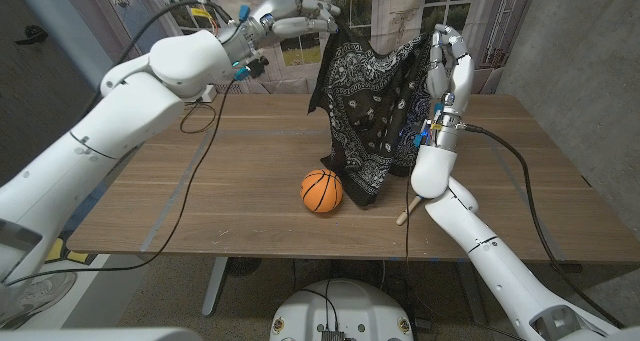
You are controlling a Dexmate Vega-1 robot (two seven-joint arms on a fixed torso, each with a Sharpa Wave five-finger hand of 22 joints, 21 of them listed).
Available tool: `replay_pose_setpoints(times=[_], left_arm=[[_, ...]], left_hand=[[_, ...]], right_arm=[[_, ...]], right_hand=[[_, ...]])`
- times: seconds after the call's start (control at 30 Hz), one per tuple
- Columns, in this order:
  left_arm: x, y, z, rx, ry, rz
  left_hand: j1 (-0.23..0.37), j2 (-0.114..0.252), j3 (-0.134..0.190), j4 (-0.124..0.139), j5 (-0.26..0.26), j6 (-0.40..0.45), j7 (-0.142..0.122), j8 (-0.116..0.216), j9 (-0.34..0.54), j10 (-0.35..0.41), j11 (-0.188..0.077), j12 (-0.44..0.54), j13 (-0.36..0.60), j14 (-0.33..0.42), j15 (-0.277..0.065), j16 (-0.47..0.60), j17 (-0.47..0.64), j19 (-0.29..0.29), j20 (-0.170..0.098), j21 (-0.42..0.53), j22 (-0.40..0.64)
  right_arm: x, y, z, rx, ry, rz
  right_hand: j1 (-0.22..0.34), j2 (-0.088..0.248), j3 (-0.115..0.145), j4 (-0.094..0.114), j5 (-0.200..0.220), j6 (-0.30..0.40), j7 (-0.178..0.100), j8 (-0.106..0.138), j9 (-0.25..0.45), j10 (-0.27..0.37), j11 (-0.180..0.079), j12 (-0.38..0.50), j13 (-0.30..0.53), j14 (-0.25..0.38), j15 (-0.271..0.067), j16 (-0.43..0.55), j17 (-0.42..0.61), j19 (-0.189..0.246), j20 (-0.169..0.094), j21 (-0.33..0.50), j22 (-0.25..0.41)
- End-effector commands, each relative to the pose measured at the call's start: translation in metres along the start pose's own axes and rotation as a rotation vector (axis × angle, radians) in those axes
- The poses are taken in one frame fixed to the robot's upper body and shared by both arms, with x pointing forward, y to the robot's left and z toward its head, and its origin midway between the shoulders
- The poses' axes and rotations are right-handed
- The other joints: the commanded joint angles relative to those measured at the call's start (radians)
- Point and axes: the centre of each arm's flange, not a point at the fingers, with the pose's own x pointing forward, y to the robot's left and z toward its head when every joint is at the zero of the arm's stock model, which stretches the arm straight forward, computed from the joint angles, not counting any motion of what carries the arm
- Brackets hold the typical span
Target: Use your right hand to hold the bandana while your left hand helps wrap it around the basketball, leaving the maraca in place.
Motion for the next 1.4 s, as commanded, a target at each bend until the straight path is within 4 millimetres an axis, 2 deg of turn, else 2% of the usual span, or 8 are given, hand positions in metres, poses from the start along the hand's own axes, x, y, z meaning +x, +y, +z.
replay_pose_setpoints(times=[0.03, 0.3, 0.43, 0.6, 0.8, 1.13, 1.23, 1.4], left_arm=[[-0.035, 0.049, 0.028, 0.139, 0.118, 0.239], [-0.047, 0.057, 0.044, 0.069, -0.001, 0.243], [-0.047, 0.057, 0.056, 0.016, -0.088, 0.156], [-0.046, 0.046, 0.076, 0.025, -0.164, 0.027], [-0.051, 0.022, 0.093, 0.031, -0.244, -0.131], [-0.064, -0.023, 0.114, 0.09, -0.347, -0.358], [-0.065, -0.037, 0.114, 0.096, -0.351, -0.427], [-0.065, -0.06, 0.106, 0.091, -0.336, -0.513]], left_hand=[[-0.01, 0.006, 0.055, 0.046, 0.01, 0.005, -0.001, 0.203, 0.413, 0.011, -0.001, 0.006, 0.003, 0.015, -0.007, 0.008, 0.005, 0.011, -0.003, 0.009, 0.003], [-0.016, 0.004, 0.061, 0.049, 0.017, 0.0, -0.009, 0.207, 0.416, 0.025, -0.007, 0.009, 0.006, 0.027, -0.016, 0.009, 0.006, 0.016, -0.005, 0.016, 0.002], [-0.019, 0.003, 0.064, 0.051, 0.019, 0.002, -0.011, 0.209, 0.415, 0.027, -0.008, 0.008, 0.007, 0.03, -0.016, 0.009, 0.007, 0.015, -0.004, 0.017, 0.002], [-0.023, 0.001, 0.066, 0.053, 0.023, -0.001, -0.018, 0.211, 0.417, 0.025, -0.003, 0.006, 0.009, 0.03, -0.012, 0.007, 0.007, 0.012, 0.001, 0.019, 0.002], [-0.028, -0.001, 0.069, 0.055, 0.027, -0.002, -0.018, 0.213, 0.415, 0.024, -0.005, 0.003, 0.01, 0.03, -0.011, 0.005, 0.007, 0.01, 0.003, 0.021, 0.001], [-0.035, -0.004, 0.072, 0.057, 0.033, -0.004, -0.019, 0.219, 0.42, 0.029, 0.005, 0.002, 0.012, 0.03, -0.006, 0.003, 0.008, 0.012, 0.012, 0.025, 0.0], [-0.038, -0.005, 0.073, 0.058, 0.035, -0.001, -0.02, 0.217, 0.413, 0.033, 0.006, 0.002, 0.013, 0.031, -0.005, 0.003, 0.008, 0.014, 0.015, 0.027, 0.0], [-0.042, -0.007, 0.076, 0.058, 0.041, 0.001, -0.013, 0.219, 0.41, 0.039, 0.011, 0.003, 0.014, 0.036, -0.003, 0.003, 0.008, 0.02, 0.019, 0.032, -0.001]], right_arm=[[-0.008, 0.003, 0.01, 0.006, -0.015, 0.006], [-0.012, 0.004, 0.014, 0.029, -0.015, 0.007], [-0.016, 0.001, 0.016, 0.047, -0.012, 0.012], [-0.023, -0.009, 0.021, 0.079, -0.002, 0.037], [-0.04, -0.03, 0.028, 0.095, 0.02, 0.11], [-0.071, -0.051, 0.031, 0.08, 0.058, 0.477], [-0.075, -0.052, 0.03, 0.079, 0.078, 0.61], [-0.083, -0.046, 0.027, 0.092, 0.121, 0.777]], right_hand=[[0.008, 0.001, 0.008, -0.003, 0.007, 0.005, 0.001, 0.005, -0.002, 0.008, -0.002, 0.005, 0.004, 0.012, -0.149, -0.004, 0.002, -0.001, -0.011, 0.006, 0.002], [0.007, 0.0, 0.009, -0.004, 0.007, 0.006, 0.002, 0.01, -0.006, 0.008, -0.003, 0.005, 0.005, 0.012, -0.149, -0.006, 0.003, -0.002, -0.011, 0.007, 0.002], [0.007, 0.0, 0.009, -0.004, 0.007, 0.006, 0.0, 0.012, -0.006, 0.007, -0.004, 0.005, 0.005, 0.012, -0.148, -0.006, 0.003, -0.002, -0.01, 0.007, 0.002], [0.006, -0.001, 0.01, -0.005, 0.006, 0.007, 0.002, 0.015, -0.008, 0.007, -0.001, 0.005, 0.005, 0.013, -0.146, -0.006, 0.004, -0.001, -0.01, 0.008, 0.002], [0.004, -0.001, 0.009, -0.004, 0.006, 0.006, -0.002, 0.017, -0.011, 0.003, -0.004, 0.004, 0.007, 0.011, -0.148, -0.007, 0.006, -0.002, -0.007, 0.008, 0.002], [0.0, -0.002, 0.008, -0.004, 0.004, -0.001, -0.006, 0.021, -0.015, -0.017, -0.009, -0.004, 0.01, -0.002, -0.146, -0.011, 0.009, -0.015, 0.002, 0.005, 0.003], [0.001, -0.002, 0.008, -0.006, 0.004, 0.0, -0.007, 0.02, -0.021, -0.023, -0.006, -0.007, 0.009, -0.013, -0.142, -0.014, 0.01, -0.018, 0.005, 0.004, 0.003], [0.009, -0.005, 0.008, -0.017, 0.002, 0.012, 0.003, 0.021, -0.039, -0.049, 0.018, -0.025, 0.001, -0.04, -0.121, -0.017, 0.013, -0.024, 0.009, 0.003, 0.003]])
